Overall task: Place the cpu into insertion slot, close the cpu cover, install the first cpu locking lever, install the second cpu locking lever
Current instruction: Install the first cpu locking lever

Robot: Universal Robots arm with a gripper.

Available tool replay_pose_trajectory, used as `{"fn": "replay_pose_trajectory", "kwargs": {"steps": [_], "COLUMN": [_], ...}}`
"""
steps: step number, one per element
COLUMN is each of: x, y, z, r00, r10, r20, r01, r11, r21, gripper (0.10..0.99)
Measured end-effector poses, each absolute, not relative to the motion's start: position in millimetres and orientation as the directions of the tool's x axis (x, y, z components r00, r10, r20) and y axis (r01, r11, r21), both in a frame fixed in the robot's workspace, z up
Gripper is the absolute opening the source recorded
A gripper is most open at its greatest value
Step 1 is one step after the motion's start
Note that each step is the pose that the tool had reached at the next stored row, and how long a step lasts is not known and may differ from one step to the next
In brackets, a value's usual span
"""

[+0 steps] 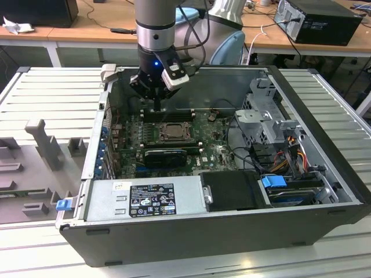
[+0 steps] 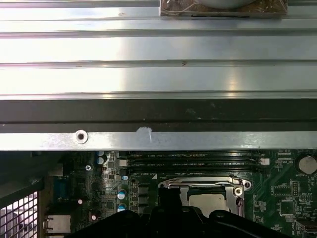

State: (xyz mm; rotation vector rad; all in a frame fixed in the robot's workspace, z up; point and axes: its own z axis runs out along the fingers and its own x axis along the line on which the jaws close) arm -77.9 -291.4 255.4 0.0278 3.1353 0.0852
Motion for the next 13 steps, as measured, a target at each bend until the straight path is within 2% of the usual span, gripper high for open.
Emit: {"fn": "replay_pose_trajectory", "kwargs": {"steps": [13], "x": [-72.7], "y": [-291.4], "z": [255.2], "r00": [-1.0], "r10": [0.018], "r20": [-0.005], "r01": [0.018], "r11": [0.998], "r21": [0.054], "gripper": [0.106]}}
